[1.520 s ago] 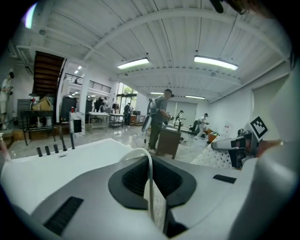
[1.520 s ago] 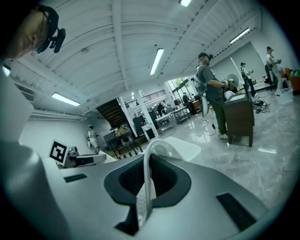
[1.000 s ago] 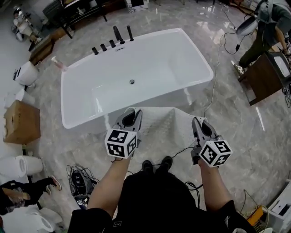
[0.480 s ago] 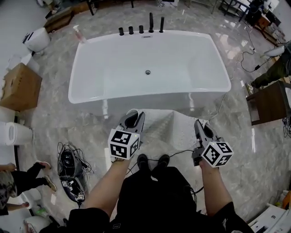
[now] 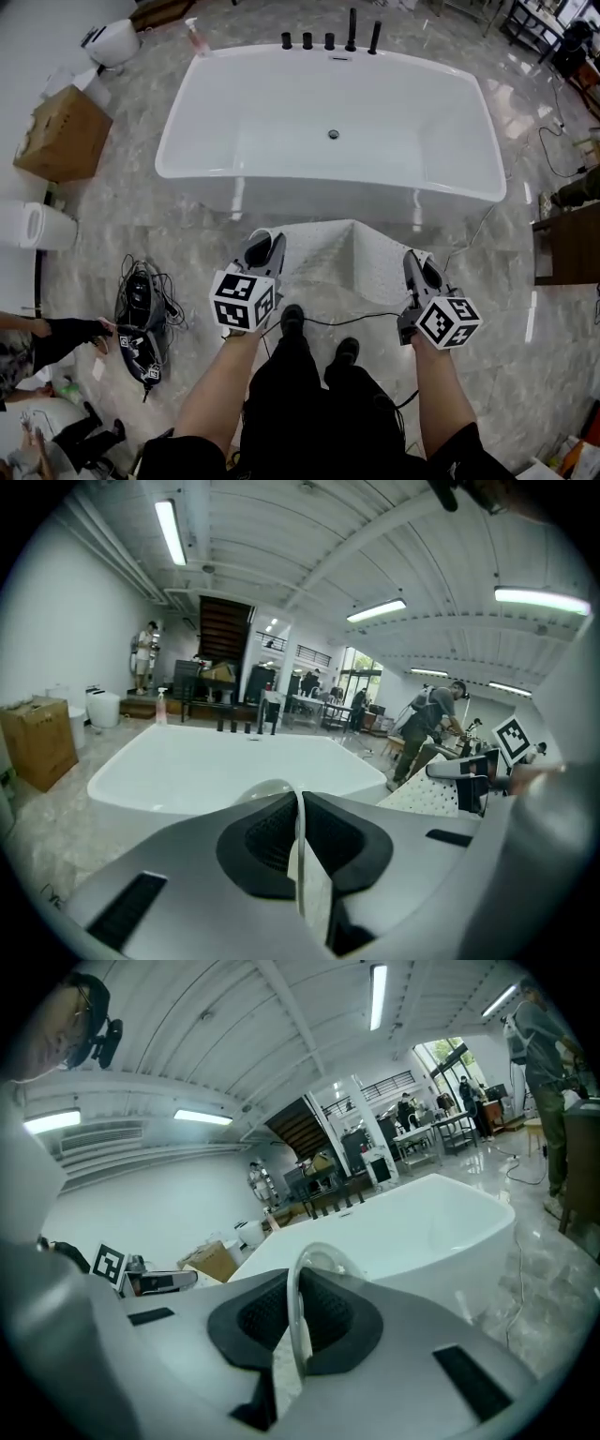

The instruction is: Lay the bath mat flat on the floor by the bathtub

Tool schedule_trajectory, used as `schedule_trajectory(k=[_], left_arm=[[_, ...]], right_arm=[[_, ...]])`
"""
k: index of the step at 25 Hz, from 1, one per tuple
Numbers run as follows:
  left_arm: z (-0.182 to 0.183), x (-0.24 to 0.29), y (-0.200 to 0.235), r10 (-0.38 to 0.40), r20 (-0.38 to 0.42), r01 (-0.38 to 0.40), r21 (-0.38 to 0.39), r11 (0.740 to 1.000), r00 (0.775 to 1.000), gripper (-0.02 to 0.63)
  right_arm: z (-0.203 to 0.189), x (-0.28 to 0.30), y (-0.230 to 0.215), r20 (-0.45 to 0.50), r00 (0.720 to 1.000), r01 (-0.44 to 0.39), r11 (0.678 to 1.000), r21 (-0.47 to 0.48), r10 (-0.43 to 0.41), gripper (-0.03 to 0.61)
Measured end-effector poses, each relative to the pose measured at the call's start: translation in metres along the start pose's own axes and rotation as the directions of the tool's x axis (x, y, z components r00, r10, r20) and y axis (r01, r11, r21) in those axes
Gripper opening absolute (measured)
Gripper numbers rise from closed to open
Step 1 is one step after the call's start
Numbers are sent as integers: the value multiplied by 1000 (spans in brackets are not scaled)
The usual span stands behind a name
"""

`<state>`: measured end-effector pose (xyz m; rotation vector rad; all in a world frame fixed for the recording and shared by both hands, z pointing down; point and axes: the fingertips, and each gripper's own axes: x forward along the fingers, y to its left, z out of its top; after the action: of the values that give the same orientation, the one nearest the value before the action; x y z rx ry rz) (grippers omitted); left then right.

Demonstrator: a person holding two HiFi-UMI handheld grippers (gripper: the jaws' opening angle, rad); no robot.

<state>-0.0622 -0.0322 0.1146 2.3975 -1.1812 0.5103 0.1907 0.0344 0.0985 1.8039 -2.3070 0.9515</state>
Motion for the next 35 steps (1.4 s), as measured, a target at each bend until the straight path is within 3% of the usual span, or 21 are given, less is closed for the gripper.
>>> schedule_trajectory(k=[5,14,21,31,35], left_arm=[[-48,23,-4,29,-30,-31,-57,998,999,23],[-133,83,35,-15,-104,2,-125,992,994,22],[-201,141,79,5,-118,-13,-67,998,993,23],[-322,242,138,42,-106,-48,-49,998,993,23],[-350,274,151,28,-74,-31,-32,999,997,23]], right_arm=[[-41,17,-36,-61,998,-30,1000,-7,30,21],[-105,86,-87,-136,990,39,998,45,-32,21],[-172,163,-131,-128,992,2,996,85,9,21],[-285,258,-215,-148,988,-40,999,25,43,21],[-316,290,-239,-135,989,-62,998,-16,59,21]])
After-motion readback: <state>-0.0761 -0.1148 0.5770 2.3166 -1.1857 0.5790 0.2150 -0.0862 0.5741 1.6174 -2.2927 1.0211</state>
